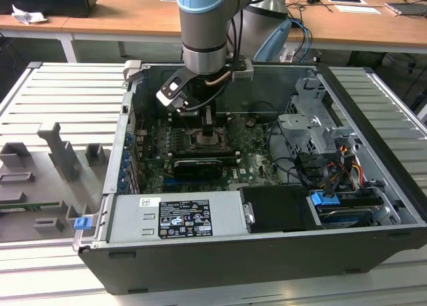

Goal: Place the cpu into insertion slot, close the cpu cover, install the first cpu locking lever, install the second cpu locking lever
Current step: 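Place the cpu into insertion slot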

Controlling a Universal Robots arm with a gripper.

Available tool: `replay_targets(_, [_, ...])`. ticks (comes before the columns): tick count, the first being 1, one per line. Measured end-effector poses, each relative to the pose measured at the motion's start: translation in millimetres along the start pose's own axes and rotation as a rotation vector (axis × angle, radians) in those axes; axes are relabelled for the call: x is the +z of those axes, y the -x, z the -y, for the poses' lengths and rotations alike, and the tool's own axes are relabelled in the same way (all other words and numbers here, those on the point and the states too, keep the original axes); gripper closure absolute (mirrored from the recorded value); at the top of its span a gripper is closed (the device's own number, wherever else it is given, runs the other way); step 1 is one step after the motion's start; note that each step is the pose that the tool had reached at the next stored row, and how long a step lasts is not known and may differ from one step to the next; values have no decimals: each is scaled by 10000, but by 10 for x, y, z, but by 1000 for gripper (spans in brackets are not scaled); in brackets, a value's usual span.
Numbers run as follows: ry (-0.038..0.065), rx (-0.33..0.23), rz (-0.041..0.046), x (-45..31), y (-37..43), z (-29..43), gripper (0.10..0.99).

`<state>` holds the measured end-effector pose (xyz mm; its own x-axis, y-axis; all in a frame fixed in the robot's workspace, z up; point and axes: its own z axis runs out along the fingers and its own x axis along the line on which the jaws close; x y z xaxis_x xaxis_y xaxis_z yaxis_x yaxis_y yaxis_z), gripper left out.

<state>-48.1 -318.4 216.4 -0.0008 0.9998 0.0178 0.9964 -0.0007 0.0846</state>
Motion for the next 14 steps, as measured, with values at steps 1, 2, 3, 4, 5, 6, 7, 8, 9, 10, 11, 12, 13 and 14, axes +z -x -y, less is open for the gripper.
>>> replay_targets(1, [-1,1,3,-6,0,0,980])
replay_targets(2, [-2,2,4,-10,0,-1,980])
replay_targets(3, [-2,3,3,-14,0,-1,980])
replay_targets(4, [-3,3,2,-19,-1,-1,980])
replay_targets(5, [-3,4,2,-21,-1,-2,980])
replay_targets(6, [-2,4,2,-23,-1,-2,980])
replay_targets(7, [-2,4,2,-26,-1,-2,980])
replay_targets(8, [-2,4,2,-28,-1,-2,980])
replay_targets(9, [-3,4,3,-33,-1,-2,980])
replay_targets(10, [-3,4,4,-36,0,-3,980])
replay_targets(11, [-3,4,5,-41,-1,-3,980])
replay_targets(12, [-4,4,5,-44,-1,-4,980])
replay_targets(13, [-5,4,6,-47,-1,-4,980])
replay_targets(14, [-7,3,7,-52,-1,-4,980])
